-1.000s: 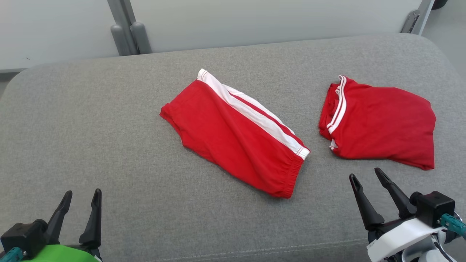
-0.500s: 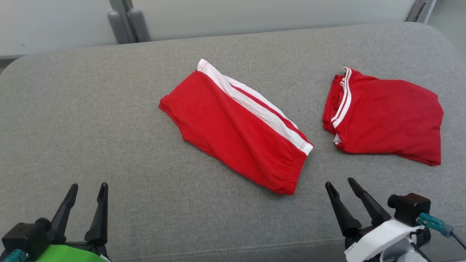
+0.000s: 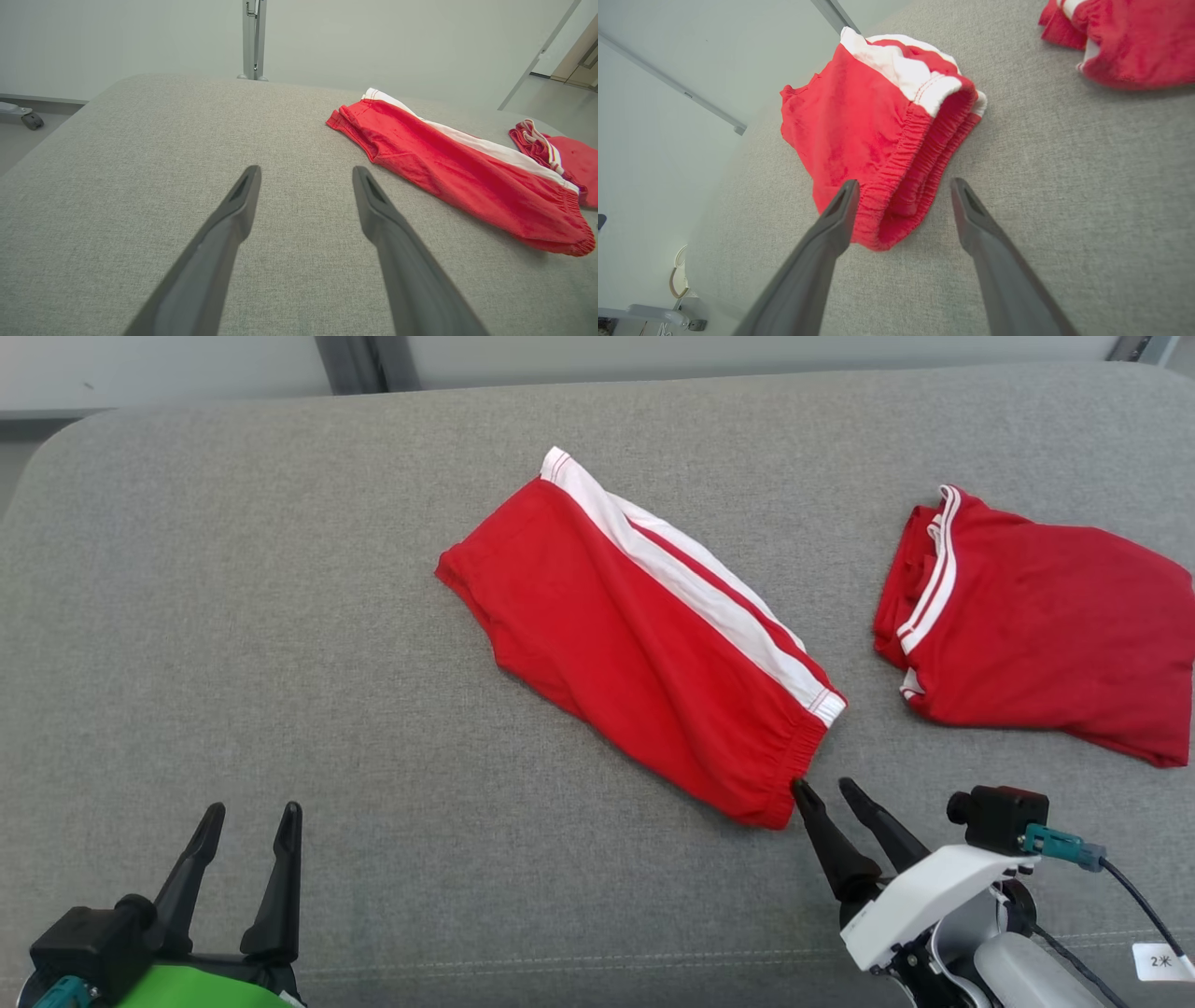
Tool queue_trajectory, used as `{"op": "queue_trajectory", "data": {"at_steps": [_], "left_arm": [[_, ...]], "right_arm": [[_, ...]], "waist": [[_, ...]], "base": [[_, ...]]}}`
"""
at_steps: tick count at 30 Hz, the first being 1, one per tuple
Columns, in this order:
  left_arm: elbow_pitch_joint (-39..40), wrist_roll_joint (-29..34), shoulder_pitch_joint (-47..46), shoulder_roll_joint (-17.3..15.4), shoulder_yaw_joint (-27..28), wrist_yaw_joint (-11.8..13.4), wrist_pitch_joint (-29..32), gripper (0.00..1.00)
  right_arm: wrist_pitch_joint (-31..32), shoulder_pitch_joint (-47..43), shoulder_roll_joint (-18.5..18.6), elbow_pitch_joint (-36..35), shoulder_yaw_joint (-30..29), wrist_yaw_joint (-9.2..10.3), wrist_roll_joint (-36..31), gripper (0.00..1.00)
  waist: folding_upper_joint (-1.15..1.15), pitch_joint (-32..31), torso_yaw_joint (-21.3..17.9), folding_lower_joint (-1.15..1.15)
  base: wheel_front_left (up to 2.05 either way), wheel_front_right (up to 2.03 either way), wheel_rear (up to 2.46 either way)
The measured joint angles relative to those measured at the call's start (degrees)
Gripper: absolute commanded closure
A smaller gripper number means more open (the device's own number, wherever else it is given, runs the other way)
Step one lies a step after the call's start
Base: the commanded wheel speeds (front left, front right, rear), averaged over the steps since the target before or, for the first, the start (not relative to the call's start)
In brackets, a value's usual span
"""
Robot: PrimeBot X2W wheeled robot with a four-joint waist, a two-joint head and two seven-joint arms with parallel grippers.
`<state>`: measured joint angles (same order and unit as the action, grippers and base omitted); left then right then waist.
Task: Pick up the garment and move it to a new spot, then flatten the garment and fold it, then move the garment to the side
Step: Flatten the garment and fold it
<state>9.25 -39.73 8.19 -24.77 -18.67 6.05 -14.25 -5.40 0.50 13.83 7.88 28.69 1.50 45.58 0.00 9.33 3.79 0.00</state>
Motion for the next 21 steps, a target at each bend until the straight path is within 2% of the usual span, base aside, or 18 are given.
{"op": "queue_trajectory", "data": {"at_steps": [11,21], "left_arm": [[0.5,0.7,-0.2,0.6,0.1,0.0,0.0,0.00],[1.0,1.0,-0.4,1.2,1.1,0.0,0.0,0.00]], "right_arm": [[0.9,3.7,-2.6,4.1,-0.7,-0.98,2.0,0.00],[1.0,4.3,-3.2,6.9,-0.9,-1.58,2.9,0.00]], "waist": [[0.00,2.1,1.4,0.00],[0.00,4.0,1.6,0.00]], "base": [[0.00,0.00,0.00],[0.00,0.00,0.00]]}}
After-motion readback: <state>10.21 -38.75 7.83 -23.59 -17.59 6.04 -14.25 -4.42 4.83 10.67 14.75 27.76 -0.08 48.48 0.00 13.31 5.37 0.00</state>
